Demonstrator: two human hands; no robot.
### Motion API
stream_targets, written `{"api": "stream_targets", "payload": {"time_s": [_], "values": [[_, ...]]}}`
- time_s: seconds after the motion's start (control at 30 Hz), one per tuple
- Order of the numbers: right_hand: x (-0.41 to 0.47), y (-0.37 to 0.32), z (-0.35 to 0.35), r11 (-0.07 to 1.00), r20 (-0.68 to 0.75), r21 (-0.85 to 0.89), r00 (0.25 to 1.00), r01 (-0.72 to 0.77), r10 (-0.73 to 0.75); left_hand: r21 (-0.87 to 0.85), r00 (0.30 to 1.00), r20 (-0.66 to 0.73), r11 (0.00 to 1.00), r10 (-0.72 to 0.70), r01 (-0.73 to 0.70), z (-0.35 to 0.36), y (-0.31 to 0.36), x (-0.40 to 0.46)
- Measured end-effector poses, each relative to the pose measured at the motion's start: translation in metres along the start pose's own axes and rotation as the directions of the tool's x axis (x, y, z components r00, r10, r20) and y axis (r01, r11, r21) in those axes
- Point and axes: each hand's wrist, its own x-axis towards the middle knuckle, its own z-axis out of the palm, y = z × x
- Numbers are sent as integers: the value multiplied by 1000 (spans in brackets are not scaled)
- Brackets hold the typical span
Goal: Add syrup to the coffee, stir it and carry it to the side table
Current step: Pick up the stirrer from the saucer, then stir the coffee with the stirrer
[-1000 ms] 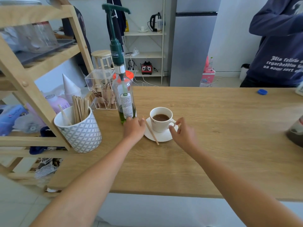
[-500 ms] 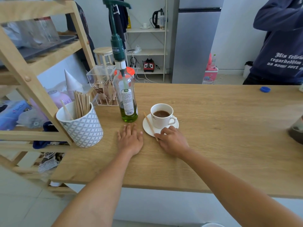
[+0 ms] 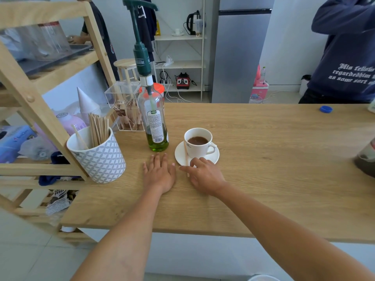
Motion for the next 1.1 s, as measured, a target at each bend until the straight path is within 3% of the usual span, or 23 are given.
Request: {"api": "stream_targets", "payload": {"time_s": [0.13,0.33,0.53,0.63,0.73,0.83,1.1], "values": [[3,-1,-3,1000,25,11,1000,8,-9,0,1000,-5,1000,1,-1,0,0,0],[2,-7,-7,995,-314,3,945,101,-95,3,1000,-5,1000,-4,4,2,-1,2],[14,-19,-52,989,-566,137,824,56,31,11,1000,-3,1000,10,-10,2,-2,3],[23,-11,-82,956,-626,295,754,-9,200,19,1000,7,1000,4,-4,3,-3,2],[29,10,-99,902,-585,414,722,-126,370,17,1000,10,1000,5,-5,2,-2,2],[32,28,-97,855,-451,462,768,-235,455,11,1000,17,1000,3,-3,2,-1,2],[60,25,-75,824,-268,473,840,-313,472,5,1000,16,1000,11,-11,0,-1,2]]}}
